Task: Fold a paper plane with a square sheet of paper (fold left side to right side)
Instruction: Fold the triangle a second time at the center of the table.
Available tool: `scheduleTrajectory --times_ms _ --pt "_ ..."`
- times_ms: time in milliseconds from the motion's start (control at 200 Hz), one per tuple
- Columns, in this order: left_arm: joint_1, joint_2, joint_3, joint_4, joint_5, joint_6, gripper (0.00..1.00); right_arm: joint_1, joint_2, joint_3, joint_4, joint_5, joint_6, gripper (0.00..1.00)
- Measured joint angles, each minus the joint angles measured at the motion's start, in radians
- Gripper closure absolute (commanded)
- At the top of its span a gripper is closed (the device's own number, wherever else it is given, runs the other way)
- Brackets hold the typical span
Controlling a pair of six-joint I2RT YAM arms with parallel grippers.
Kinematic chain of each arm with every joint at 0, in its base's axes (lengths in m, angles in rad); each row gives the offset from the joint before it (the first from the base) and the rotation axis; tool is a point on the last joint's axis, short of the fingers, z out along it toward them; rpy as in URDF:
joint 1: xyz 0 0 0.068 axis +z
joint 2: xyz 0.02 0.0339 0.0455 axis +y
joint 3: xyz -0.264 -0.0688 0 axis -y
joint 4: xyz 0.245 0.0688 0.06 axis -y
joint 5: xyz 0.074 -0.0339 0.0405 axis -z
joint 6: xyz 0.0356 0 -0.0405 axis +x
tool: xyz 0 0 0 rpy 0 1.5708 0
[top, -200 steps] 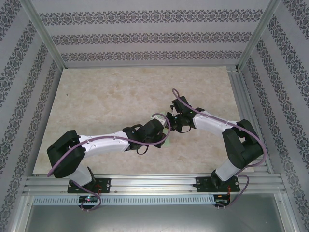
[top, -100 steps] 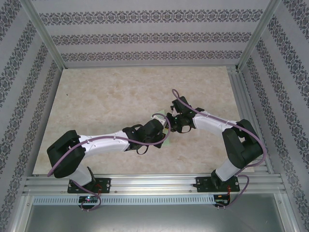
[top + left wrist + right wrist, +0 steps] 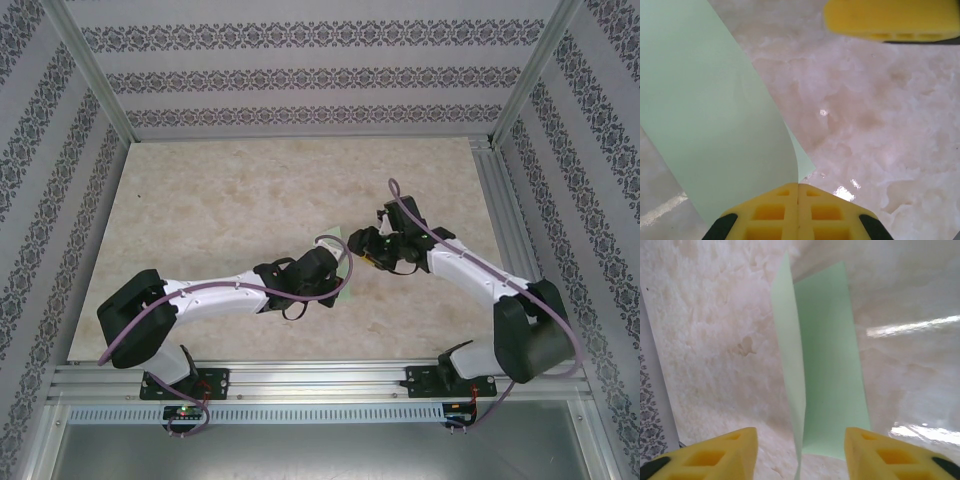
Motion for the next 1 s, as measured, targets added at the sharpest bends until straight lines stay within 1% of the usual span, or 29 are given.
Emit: scheduleTrajectory --times_ms 130,195,315,435,515,704,999 --pt "0.014 0.000 -0.009 0.001 0.018 -0.001 1.00 -0.022 -0.060 -0.086 0.013 -0.006 -0.009 0.72" --pt "0.027 0.000 -0.012 0.001 0.023 -0.004 1.00 -0.016 -0.071 -0.137 0.041 -0.016 -0.003 0.75" --pt "0.051 -0.005 -0.024 0.001 0.032 -0.010 1.00 0.031 -0.059 -0.218 0.104 -0.030 0.026 0.83" --pt "0.072 -0.008 -0.038 0.000 0.050 -0.016 1.00 0.094 -0.009 -0.245 0.175 -0.038 0.061 0.89" --pt "0.082 -0.008 -0.040 0.001 0.058 -0.018 1.00 0.121 0.024 -0.248 0.216 -0.037 0.080 0.91" --pt "0.103 -0.008 -0.047 0.001 0.075 -0.019 1.00 0.141 0.081 -0.250 0.282 -0.037 0.099 0.93" --pt "0.133 -0.008 -0.049 0.000 0.080 -0.017 1.00 0.154 0.160 -0.248 0.277 -0.032 0.097 0.94"
